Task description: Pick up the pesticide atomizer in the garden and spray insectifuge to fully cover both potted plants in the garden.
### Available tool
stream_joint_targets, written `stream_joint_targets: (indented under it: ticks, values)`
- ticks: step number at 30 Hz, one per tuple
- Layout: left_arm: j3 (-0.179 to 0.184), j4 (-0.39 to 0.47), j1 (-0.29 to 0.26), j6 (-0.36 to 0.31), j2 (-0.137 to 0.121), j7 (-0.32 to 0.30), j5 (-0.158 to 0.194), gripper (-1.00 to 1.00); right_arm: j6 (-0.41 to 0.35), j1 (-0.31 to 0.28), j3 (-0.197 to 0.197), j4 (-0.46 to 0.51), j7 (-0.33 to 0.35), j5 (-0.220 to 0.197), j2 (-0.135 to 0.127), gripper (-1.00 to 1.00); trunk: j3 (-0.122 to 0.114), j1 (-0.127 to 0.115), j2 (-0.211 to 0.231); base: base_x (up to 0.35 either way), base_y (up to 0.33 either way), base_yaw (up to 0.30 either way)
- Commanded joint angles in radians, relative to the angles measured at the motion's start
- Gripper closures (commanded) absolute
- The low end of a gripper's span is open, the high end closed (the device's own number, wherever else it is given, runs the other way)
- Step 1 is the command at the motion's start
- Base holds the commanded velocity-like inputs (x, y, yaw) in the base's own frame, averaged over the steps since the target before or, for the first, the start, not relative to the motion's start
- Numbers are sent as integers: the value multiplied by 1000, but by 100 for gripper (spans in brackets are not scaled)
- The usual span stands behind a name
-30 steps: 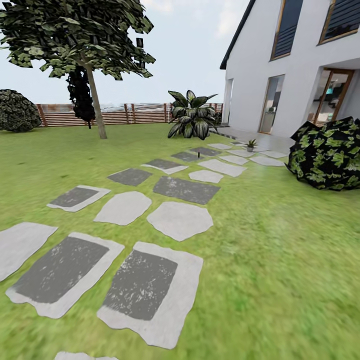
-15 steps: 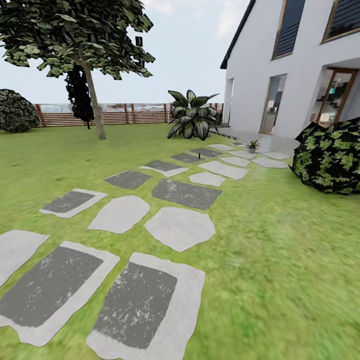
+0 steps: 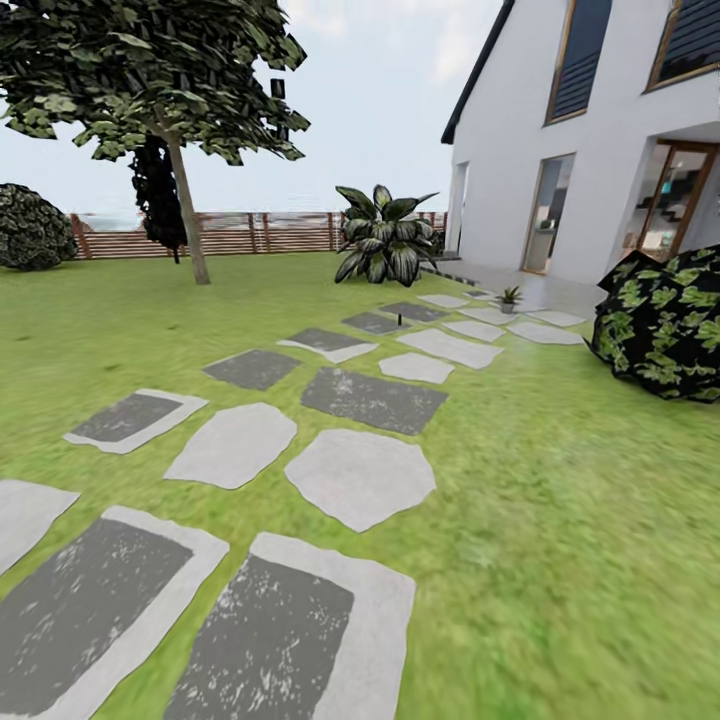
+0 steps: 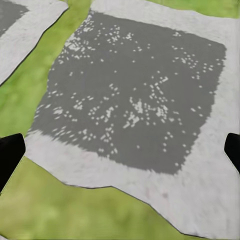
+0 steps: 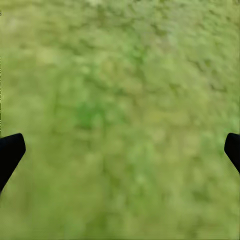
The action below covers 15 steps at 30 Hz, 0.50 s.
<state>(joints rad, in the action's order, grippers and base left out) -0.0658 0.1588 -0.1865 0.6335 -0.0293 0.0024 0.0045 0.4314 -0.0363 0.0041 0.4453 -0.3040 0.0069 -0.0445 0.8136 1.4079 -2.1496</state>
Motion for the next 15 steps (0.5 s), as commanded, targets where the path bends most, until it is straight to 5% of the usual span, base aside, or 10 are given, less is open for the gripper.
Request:
stream_joint_targets:
  ticks: [1,15]
  values:
    - [-3,-1,-1,3,0,-1,0,-100,3,-1,0,-1,-3,1,0,-100,1,0,0,339,0,0]
    - [-3,-1,-1,3,0,-1,0,-100,3,-1,1,-1,-3,1,0,-100,1,0,0,339,0,0]
